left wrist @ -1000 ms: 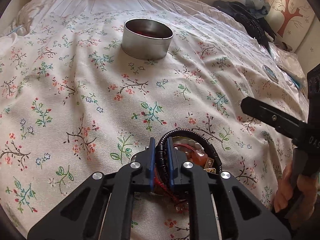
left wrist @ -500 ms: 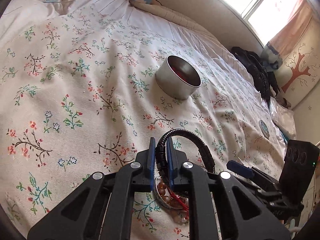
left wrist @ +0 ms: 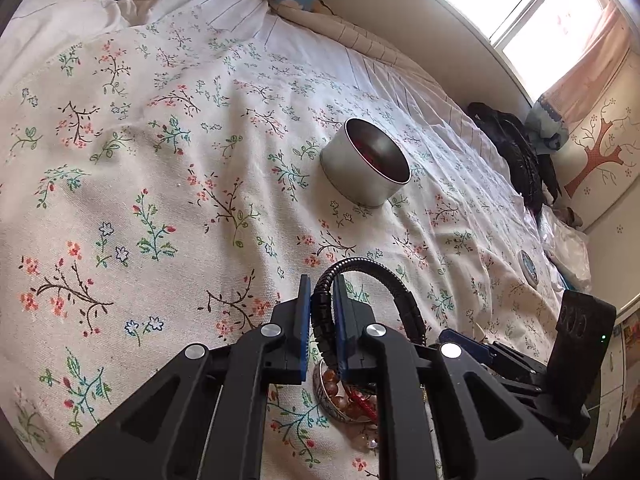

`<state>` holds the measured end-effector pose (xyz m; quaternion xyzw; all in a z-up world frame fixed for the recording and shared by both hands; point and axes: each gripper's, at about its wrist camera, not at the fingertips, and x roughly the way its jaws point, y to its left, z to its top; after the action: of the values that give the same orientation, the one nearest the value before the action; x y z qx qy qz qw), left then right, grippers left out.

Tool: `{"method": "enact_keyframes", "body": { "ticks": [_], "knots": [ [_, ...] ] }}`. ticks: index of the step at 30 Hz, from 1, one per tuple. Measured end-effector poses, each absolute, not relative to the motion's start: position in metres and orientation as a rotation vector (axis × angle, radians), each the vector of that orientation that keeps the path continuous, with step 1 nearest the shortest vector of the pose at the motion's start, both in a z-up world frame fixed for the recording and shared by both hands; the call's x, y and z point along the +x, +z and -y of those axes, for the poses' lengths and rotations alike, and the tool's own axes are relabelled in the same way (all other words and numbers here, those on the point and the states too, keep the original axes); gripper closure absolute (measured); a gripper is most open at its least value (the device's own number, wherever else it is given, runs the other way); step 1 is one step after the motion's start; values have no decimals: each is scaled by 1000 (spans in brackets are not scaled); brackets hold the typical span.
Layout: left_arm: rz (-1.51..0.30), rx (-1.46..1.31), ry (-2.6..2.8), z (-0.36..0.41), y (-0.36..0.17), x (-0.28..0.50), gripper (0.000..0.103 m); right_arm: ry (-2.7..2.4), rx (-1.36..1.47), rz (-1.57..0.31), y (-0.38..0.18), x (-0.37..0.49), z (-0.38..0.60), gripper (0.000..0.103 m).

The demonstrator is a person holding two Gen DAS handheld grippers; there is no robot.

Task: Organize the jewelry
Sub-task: 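Grasp the black braided bracelet with the left tool and lift it, then grasp the gold bracelet with the right tool while the left tool holds the black bracelet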

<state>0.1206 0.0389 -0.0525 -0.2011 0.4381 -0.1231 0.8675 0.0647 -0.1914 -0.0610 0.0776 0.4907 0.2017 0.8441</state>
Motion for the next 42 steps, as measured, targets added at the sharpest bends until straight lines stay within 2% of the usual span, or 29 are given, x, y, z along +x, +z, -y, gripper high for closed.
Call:
{"method": "enact_keyframes", "body": {
  "ticks": [5,6,9,17,23,25,26,27,28,31,32,33,36,37,42],
  "knots": [
    [-918,-416,-262,-37,-52,121,93,356,-173,-1057,-74,64,143,70],
    [-918,-416,-263,-36,-52,121,93,363,-174,-1059,-75,64,141,81],
    [-918,-410,-264,-35,-52,121,93,448,-29,-1093,-76,68,155,94],
    [-921,-412,-268,-35,-52,122,93,579,304,-1075,-68,71,194,95],
    [-919,-414,-269,-35,-52,122,93,583,369,-1057,-63,69,205,95],
    [-920,-413,-269,-35,-52,122,93,554,351,-1080,-67,72,203,94],
    [-921,-412,-269,-35,-52,122,93,562,365,-1102,-72,76,201,82],
    [-922,-410,-269,-35,-52,122,93,561,375,-1117,-76,81,198,61],
    [-923,-408,-269,-34,-52,122,93,559,380,-1119,-78,85,198,57],
    [-925,-405,-269,-33,-52,123,93,578,413,-1142,-86,99,195,57],
    [-925,-405,-268,-33,-52,123,93,584,403,-1157,-89,104,192,59],
    [-926,-404,-268,-33,-52,123,93,580,366,-1172,-91,108,186,69],
    [-928,-404,-265,-33,-53,123,93,574,329,-1182,-92,110,182,91],
    [-927,-404,-265,-33,-53,124,93,580,341,-1176,-91,107,186,96],
    [-917,-404,-269,-33,-51,123,93,605,410,-1091,-73,87,203,98]
  ]
}}
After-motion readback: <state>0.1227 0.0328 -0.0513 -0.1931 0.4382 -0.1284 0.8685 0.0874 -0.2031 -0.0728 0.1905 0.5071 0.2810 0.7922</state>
